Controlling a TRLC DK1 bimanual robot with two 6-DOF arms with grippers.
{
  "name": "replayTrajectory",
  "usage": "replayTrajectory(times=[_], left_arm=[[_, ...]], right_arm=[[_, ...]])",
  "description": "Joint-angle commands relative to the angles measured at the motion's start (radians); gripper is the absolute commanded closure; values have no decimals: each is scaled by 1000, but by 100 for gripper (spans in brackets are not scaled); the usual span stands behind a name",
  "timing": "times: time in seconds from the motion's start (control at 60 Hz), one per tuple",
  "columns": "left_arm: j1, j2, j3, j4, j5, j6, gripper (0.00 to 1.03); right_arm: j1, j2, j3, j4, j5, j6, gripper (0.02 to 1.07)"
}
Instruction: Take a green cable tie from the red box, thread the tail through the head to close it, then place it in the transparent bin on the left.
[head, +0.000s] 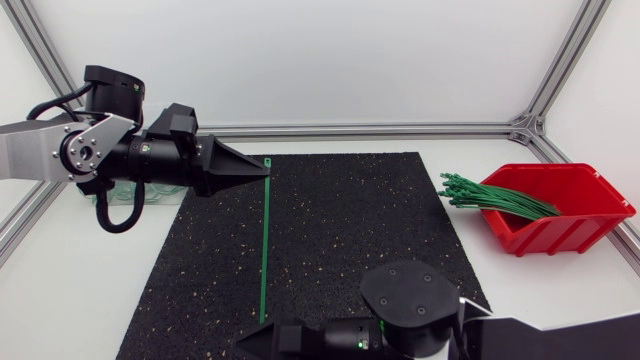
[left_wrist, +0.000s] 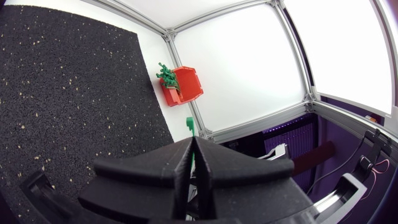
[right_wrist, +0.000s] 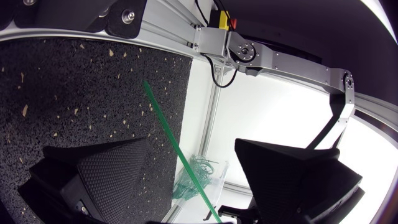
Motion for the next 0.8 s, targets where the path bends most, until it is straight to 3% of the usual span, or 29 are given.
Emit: replayTrajectory(times=[0.0,0.183,0.25,0.35,0.433,0.55,0.65,0.783], left_arm=[[-8,27,32,-12,4,12,99],[-8,36,33,-12,2,12,99],[-7,36,32,-12,2,12,99],[-5,36,30,-12,2,13,99],[-7,36,29,-12,2,13,99],[-10,38,29,-14,2,13,99],[-11,36,29,-17,2,13,99],[-11,33,29,-20,2,13,99]], right_arm=[[20,44,-34,35,-4,-19,7],[26,72,-50,82,-12,-7,17],[24,67,-50,82,-15,7,34],[17,64,-57,86,-21,8,44],[12,62,-59,98,-23,8,62],[3,62,-59,112,-23,25,64],[-6,55,-57,110,-26,28,80],[-12,27,-56,101,-24,34,80]])
